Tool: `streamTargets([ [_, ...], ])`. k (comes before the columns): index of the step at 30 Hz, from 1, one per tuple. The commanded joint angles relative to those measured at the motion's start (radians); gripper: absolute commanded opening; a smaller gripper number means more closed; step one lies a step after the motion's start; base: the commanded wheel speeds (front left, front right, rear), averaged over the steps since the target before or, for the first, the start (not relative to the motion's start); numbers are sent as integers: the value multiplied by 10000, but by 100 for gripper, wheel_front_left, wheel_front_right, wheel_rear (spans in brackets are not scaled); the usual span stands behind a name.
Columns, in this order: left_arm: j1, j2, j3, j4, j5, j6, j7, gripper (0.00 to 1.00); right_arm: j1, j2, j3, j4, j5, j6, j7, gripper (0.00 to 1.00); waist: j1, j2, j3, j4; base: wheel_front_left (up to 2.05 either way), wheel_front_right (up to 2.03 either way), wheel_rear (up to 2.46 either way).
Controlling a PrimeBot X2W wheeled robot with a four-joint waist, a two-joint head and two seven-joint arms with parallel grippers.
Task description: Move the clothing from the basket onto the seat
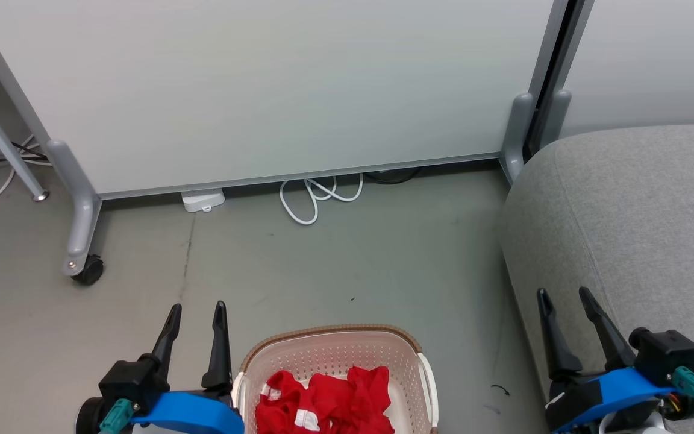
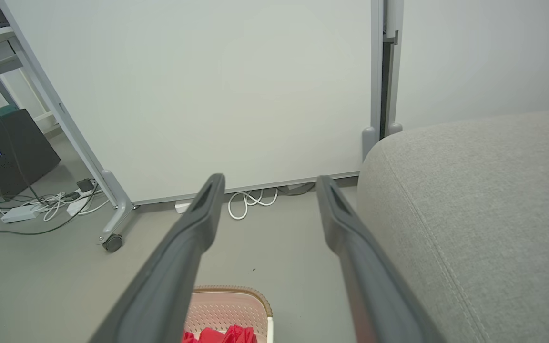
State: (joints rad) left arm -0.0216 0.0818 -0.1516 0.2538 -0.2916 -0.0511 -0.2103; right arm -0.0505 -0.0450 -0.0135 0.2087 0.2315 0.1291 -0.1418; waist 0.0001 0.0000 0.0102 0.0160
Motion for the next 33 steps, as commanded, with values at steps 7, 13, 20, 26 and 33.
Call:
streamTargets([
  [7,36,-45,-51,147,492,-84,-212,100,90,-74,70,-36,-607,22,-141,100,-1,0,-13,9,0,0,0],
  [13,67,-78,-7,183,861,-51,-321,100,94,-79,73,-9,-1062,24,-226,100,-1,0,-18,23,0,0,0],
  [20,137,-111,91,150,1241,-86,-449,100,135,-81,103,-16,-1559,25,-347,100,-1,0,-37,39,0,0,0],
  [26,178,-127,142,165,1649,-139,-555,100,140,-82,168,-39,-1956,25,-419,100,-1,0,-52,48,0,0,0],
  [33,185,-153,222,214,1676,-243,-566,100,136,-81,194,-42,-1954,18,-420,100,-1,0,-42,52,0,0,0],
])
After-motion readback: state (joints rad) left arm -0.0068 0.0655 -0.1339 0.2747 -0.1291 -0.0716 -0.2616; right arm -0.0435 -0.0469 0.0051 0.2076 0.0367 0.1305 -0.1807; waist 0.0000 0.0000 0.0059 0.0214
